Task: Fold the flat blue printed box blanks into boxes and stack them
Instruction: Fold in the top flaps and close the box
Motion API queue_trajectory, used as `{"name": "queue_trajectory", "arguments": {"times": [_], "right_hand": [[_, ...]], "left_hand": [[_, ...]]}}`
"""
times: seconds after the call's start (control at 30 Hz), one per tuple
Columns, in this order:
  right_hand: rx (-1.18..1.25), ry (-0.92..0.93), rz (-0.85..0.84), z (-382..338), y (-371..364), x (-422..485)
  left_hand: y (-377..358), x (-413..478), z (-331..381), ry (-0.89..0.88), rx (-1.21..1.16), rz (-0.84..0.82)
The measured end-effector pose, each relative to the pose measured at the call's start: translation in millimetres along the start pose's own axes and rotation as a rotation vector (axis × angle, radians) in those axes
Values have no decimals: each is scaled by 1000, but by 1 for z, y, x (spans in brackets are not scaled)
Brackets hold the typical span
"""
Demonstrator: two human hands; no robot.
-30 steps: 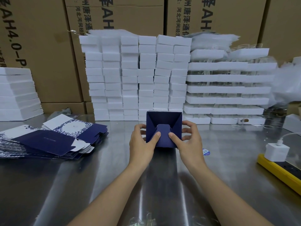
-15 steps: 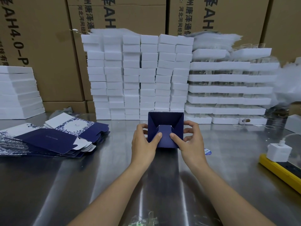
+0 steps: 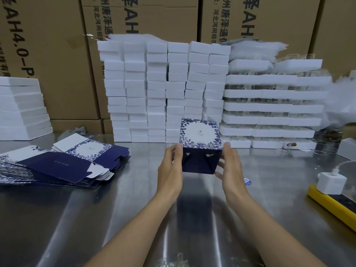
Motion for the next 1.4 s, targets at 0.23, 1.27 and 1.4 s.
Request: {"name": "queue_trajectory", "arguments": {"times": [0.23, 1.27, 1.4], "right_hand": [[-105, 208, -75, 1, 0, 3], [-44, -91, 48, -17, 21, 18], [-106, -38, 82, -15, 22, 18]], "left_hand": [[1, 5, 3, 86, -54, -4], [-3, 39, -26, 661, -484, 214], [-3, 36, -24, 625, -538, 214]]}}
Point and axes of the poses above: each hand's wrist, its own x-axis towards the middle knuckle, its own y-axis out of the back of the hand, z = x × y, the point moved 4 cm from there along x, towards the middle knuckle, and after that the axes turned 15 degrees about z, right-handed, at the moved point
